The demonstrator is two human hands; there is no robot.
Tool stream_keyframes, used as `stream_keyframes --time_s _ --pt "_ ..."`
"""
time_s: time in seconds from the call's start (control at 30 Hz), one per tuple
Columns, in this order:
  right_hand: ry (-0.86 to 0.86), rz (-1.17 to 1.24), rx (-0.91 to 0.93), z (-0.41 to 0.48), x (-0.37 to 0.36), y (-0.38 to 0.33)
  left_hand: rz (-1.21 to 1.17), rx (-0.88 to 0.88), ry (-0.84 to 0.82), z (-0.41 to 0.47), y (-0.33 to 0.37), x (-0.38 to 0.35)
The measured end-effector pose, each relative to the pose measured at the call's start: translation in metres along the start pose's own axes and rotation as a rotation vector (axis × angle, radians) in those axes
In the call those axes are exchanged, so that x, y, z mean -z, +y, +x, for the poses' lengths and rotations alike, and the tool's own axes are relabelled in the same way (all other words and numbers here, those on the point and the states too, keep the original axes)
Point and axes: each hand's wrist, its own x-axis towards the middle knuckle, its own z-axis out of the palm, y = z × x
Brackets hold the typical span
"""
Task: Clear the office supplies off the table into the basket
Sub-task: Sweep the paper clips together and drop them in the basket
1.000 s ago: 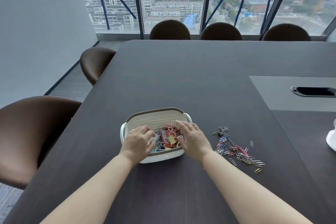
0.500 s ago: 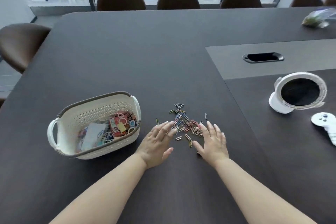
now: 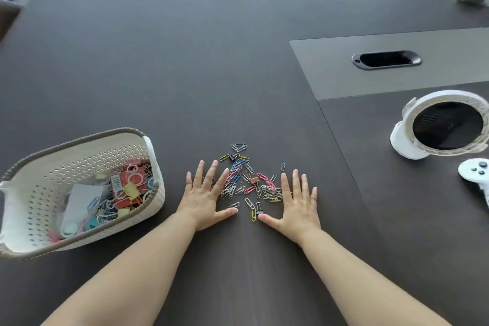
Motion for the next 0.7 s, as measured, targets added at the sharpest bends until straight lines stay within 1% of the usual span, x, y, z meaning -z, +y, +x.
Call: stream_keyframes --time_s 0.2,0.27,0.43,0.53,0.63,0.7 --pt "0.015 -0.012 0.117 0.047 0.014 -0.007 0.048 -0.053 0.001 0.045 0.000 0.012" --pt "0.039 -0.010 0.183 0.061 0.016 -0.010 0.041 -0.079 0.028 0.061 0.000 0.016" --pt "0.070 -0.002 0.360 0.085 0.021 -0.013 0.029 -0.214 0.099 0.080 -0.001 0.021" --pt "0.153 0.074 0.445 0.085 0.018 -0.015 -0.089 -0.230 0.213 0.074 -0.002 0.018" --pt "0.288 0.163 0.490 0.077 0.009 -0.016 -0.139 -0.237 0.363 0.066 -0.004 0.008" --pt "0.322 0.211 0.497 0.068 0.004 -0.017 -0.164 -0.218 0.424 0.056 -0.004 0.001"
